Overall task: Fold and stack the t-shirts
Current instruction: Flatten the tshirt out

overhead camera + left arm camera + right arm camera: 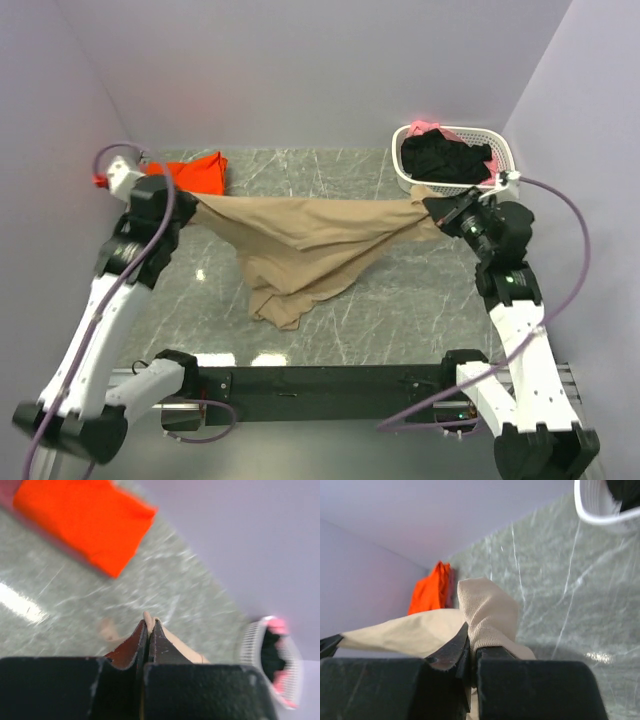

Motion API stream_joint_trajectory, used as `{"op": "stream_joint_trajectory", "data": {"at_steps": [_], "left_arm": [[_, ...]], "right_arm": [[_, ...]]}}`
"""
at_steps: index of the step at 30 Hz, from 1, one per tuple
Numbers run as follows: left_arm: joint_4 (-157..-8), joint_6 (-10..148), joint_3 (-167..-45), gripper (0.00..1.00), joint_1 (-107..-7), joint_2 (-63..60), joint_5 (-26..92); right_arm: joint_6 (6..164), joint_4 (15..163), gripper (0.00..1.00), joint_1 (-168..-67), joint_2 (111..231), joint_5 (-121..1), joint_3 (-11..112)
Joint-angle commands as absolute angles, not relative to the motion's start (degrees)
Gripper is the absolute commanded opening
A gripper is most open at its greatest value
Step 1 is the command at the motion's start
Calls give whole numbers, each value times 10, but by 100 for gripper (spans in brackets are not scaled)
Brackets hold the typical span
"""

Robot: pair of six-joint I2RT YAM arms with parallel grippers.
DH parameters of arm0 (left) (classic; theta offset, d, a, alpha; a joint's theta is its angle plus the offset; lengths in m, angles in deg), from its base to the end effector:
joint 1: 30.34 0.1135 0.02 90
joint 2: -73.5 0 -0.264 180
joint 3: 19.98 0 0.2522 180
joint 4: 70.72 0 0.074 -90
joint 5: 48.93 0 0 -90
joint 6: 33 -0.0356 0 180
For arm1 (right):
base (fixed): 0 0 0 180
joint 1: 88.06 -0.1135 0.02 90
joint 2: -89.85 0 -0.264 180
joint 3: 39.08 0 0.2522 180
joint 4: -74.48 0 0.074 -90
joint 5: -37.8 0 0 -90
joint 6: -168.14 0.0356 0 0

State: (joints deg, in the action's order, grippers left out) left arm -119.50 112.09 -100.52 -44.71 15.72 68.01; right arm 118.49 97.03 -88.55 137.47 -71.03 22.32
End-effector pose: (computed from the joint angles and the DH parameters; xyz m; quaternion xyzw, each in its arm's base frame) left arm 0.2044 -0.0357 0.3880 -0.4027 0.7303 -0.1311 0.5360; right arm 0.1933 0.0131 0.3522 0.1552 0.7403 0.3404 0.5585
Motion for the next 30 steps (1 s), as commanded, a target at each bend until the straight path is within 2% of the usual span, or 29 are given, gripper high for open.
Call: {"op": "stream_joint_trajectory", "data": {"at_steps": [1,10,22,30], "left_arm": [[-1211,1110,-1048,1,-449,236,703],[-1229,1078,-1173,1,-449,341,648],[-1230,1056,-1346,1,-447,390,559],[-1215,1065,-1453,1,-412,366,433]], "right_arm": [[1166,1022,0,-883,1314,-656,290],[1141,1124,0,-883,1235,-627,432],[1100,1207,0,-882,1168,-597,640],[1090,1219,0,-883,1174,-566,778]]}}
